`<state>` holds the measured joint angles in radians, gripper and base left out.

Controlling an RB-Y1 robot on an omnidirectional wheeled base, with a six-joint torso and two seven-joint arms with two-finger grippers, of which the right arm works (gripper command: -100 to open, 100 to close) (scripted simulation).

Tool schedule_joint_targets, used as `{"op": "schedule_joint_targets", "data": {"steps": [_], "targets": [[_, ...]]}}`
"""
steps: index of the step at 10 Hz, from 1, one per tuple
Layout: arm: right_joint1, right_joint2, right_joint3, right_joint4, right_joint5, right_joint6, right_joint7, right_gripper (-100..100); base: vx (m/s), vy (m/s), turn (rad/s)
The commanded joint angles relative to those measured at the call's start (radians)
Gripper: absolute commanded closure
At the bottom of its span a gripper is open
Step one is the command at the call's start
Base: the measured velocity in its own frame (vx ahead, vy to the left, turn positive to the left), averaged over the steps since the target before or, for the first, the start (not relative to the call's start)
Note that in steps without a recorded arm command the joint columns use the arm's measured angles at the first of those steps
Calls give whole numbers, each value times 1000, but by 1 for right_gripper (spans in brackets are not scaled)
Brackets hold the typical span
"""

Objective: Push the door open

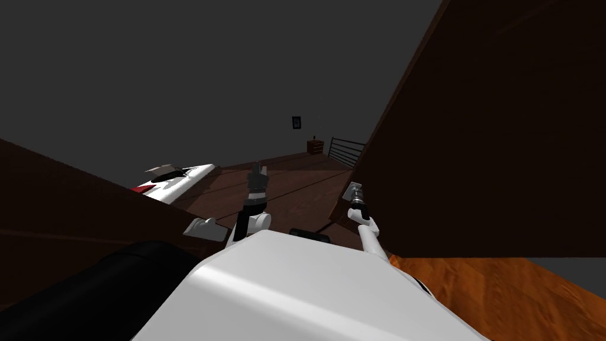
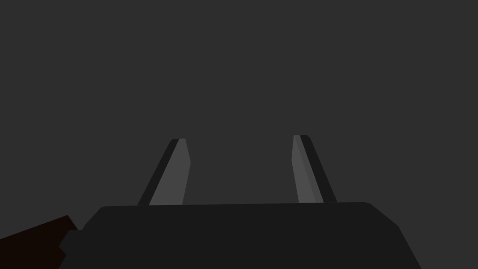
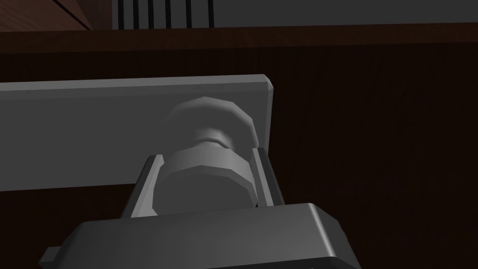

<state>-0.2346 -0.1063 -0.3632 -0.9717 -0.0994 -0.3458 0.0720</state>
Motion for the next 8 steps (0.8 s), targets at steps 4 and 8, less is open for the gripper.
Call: {"op": "schedule_joint_targets", "data": {"steps": [4,8], "targets": [[0,-13,-35,12,-9,-3,3,100,190,80,-69],[3,-25,-84,12,-20,-7,13,100,186,35,-58]]}}
